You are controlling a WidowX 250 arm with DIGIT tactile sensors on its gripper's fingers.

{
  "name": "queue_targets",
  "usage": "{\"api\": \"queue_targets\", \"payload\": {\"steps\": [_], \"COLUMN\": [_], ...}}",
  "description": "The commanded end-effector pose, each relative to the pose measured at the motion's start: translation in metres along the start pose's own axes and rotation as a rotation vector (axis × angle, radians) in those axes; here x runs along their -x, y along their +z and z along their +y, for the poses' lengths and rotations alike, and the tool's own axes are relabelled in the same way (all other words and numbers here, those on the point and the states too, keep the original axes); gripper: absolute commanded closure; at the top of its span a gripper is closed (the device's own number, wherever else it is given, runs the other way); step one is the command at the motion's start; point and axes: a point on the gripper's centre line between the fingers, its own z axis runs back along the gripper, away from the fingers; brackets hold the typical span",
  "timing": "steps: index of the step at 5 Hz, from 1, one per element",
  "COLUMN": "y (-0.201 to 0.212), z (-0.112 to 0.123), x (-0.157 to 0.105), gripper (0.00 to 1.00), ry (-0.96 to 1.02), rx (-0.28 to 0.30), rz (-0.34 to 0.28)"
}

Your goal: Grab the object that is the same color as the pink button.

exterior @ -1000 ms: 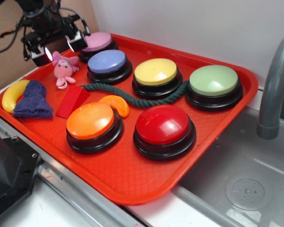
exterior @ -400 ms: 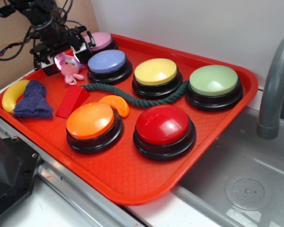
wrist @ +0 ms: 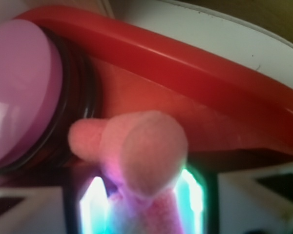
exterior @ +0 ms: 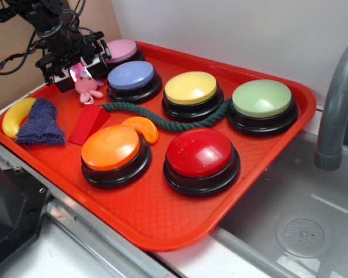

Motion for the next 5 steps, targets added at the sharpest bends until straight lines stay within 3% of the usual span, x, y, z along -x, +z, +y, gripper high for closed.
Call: {"api": "queue_targets", "payload": {"steps": [1, 2, 3, 4, 5], "y": [0.042, 0.076, 0.103, 0.132, 0.142], "z": [-0.002, -0.022, -0.037, -0.041, -0.033], "x": [-0.007, -0.004, 0.009, 0.044, 0.074], "gripper": [1.00, 1.00, 1.00, 1.00, 1.00], "ry": [-0.090, -0.314, -0.498, -0.743, -0.922], "rx": [0.005, -0.052, -0.042, -0.016, 0.003], "rz": [-0.062, -0.028, 0.009, 0.082, 0.239]}}
